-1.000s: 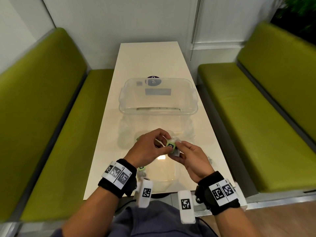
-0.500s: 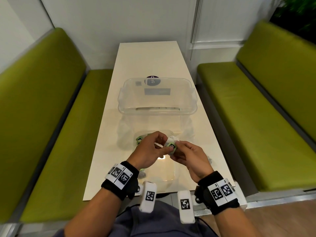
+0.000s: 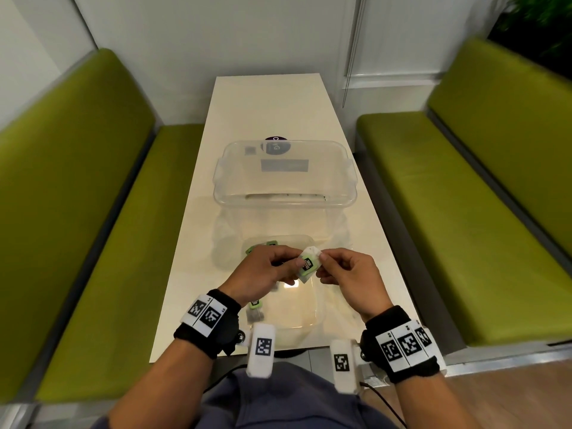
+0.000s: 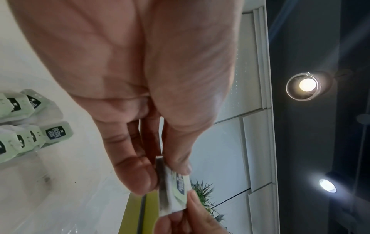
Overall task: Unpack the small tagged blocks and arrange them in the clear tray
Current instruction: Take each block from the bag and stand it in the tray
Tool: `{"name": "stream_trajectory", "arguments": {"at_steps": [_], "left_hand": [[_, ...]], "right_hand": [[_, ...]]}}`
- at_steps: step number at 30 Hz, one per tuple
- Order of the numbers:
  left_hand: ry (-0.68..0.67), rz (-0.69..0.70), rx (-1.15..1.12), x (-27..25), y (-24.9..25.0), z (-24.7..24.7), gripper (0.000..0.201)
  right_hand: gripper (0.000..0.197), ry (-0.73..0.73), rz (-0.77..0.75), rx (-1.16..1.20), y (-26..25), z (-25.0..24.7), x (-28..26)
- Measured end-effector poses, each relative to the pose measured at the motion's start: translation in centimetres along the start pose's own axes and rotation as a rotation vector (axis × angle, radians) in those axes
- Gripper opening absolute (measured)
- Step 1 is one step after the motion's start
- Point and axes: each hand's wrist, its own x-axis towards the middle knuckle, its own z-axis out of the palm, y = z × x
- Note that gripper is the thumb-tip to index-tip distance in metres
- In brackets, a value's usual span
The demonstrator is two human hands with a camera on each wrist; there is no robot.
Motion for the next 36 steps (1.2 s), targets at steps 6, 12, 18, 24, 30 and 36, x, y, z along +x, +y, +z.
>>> {"name": "stream_trajectory", "arguments": {"at_steps": [6,12,18,24,30,36], "left_hand": [[0.041,0.008,-0.115,0.2,0.0,0.1,0.018],[0.082,0.024,-0.129,0.2,0.2,0.2,0.011],[0.091,0.036,-0.054,0.2,0.4,0.3,0.029],[0.176,0.014,0.120,0.0,0.7,0.7,0.023],[0.202,0.012,0.192,0.2,1.1,1.4,0.022],[0.228,0.035,0.122,0.3,0.9,0.6,0.014]], "right_hand": [[0.016,-0.047,0.066,0.151,-0.5,0.3,-0.2],[0.015,-0.076,0.067,0.167,-0.3,0.2,0.0],[0.012,-0.048,0.083,0.259,-0.5,0.1,0.1],[0.015,0.002,0.074,0.296,-0.4,0.0,0.1],[0.012,0.017,0.073,0.313,-0.3,0.0,0.0],[0.008,0.014,0.072,0.269,-0.1,-0.1,0.0]]}}
